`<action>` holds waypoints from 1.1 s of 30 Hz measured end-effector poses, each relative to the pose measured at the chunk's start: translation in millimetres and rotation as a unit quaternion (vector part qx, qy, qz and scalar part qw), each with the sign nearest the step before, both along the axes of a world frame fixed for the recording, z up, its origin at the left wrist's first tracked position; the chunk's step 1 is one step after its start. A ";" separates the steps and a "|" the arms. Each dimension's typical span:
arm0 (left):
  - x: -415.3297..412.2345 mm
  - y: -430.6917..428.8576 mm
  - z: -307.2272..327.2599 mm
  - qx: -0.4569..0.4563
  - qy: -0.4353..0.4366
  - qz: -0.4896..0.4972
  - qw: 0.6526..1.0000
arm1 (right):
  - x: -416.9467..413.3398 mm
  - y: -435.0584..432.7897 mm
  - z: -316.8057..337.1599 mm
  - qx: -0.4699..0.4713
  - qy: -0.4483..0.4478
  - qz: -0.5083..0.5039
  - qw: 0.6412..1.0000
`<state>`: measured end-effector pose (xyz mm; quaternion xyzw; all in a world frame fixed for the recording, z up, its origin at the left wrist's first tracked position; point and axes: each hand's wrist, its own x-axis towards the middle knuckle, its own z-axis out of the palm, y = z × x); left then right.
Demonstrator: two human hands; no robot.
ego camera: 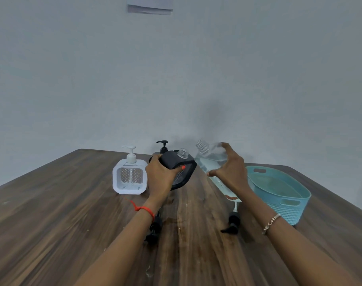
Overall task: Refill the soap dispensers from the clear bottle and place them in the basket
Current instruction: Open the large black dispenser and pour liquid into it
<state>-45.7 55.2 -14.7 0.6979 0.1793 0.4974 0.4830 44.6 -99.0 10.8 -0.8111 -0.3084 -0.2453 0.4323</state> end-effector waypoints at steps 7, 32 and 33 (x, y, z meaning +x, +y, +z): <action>-5.4 -6.1 0.9 0.039 -0.024 0.025 0.999 | -10.1 -0.8 2.9 -0.057 -0.016 -0.022 0.998; -6.9 -11.0 -12.1 0.058 -0.012 0.067 0.996 | -20.3 3.2 6.1 -0.200 -0.052 -0.063 0.976; -7.5 -11.4 -12.5 0.058 -0.014 0.067 0.996 | -20.6 3.0 7.1 -0.205 -0.053 -0.065 0.975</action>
